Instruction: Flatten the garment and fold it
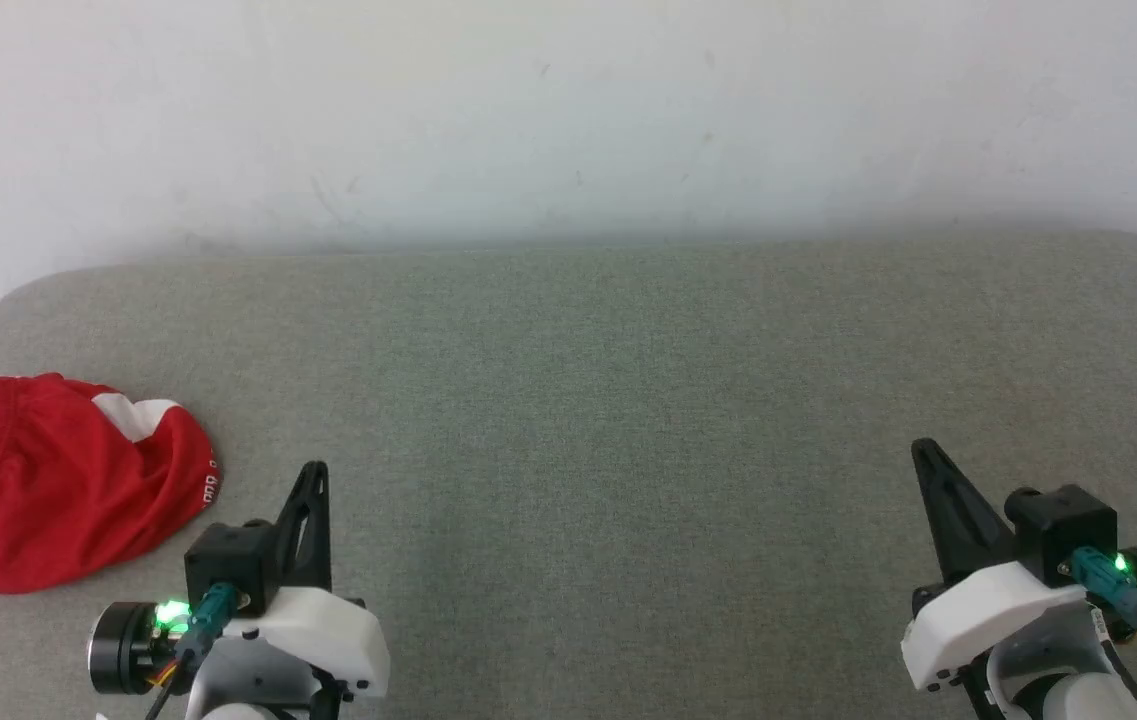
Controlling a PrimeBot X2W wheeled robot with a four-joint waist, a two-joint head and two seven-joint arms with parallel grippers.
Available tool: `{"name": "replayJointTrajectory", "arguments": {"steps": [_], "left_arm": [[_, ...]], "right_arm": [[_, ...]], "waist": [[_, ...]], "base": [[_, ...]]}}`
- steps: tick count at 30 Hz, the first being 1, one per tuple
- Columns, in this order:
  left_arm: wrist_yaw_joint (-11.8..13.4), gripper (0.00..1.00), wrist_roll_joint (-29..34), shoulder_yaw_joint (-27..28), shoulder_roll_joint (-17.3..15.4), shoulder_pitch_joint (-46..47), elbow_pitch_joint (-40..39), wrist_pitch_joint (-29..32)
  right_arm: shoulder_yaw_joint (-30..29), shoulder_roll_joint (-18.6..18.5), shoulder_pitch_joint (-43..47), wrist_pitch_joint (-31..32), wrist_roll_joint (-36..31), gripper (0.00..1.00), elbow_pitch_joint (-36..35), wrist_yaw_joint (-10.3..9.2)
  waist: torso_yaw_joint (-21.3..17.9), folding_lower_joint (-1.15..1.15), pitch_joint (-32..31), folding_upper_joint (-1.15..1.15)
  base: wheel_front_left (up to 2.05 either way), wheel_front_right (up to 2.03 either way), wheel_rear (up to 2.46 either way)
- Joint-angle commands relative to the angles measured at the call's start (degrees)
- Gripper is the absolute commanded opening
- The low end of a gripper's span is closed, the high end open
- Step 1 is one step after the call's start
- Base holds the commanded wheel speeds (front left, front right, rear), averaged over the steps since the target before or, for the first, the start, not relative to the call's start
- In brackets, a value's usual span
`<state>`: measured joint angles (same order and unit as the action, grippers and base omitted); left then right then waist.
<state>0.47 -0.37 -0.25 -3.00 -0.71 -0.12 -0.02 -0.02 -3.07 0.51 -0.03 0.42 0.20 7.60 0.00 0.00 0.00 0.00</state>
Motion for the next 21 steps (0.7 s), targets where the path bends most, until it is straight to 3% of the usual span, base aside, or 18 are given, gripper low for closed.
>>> {"name": "replayJointTrajectory", "arguments": {"steps": [1,2,3,4,5,21], "left_arm": [[-0.5,0.0,0.4,0.2,0.1,0.7,0.1,0.0],[0.0,1.0,0.0,0.0,0.0,0.0,0.0,0.0],[0.0,0.0,0.0,0.0,0.0,0.0,0.0,0.0],[0.0,0.0,0.0,0.0,0.0,0.0,0.0,0.0],[0.0,1.0,0.0,-0.1,0.0,0.0,0.0,0.0],[-0.4,1.0,-0.2,0.1,-0.3,-0.7,-0.7,-1.8]], "right_arm": [[0.0,0.2,-0.5,0.0,-0.4,0.0,-0.2,-0.11],[0.0,0.0,0.0,0.0,0.0,1.0,0.0,0.0],[0.0,0.0,0.0,0.0,0.1,0.0,0.0,0.0],[0.0,0.0,0.0,0.0,0.1,0.0,0.0,0.0],[-0.1,0.0,0.0,0.0,0.1,1.0,0.1,0.0],[-2.6,0.0,0.4,-1.8,0.9,1.0,0.5,-0.01]], "waist": [[0.0,0.0,0.0,0.0],[0.0,0.0,0.0,0.0],[0.0,0.0,0.0,0.0],[0.0,0.0,0.0,0.0],[0.0,0.0,0.0,0.0],[0.1,0.0,0.3,0.0]], "base": [[0.0,0.0,0.0],[0.0,0.0,0.0],[0.0,0.0,0.0],[0.0,0.0,0.0],[0.0,0.0,0.0],[0.0,0.0,0.0]]}}
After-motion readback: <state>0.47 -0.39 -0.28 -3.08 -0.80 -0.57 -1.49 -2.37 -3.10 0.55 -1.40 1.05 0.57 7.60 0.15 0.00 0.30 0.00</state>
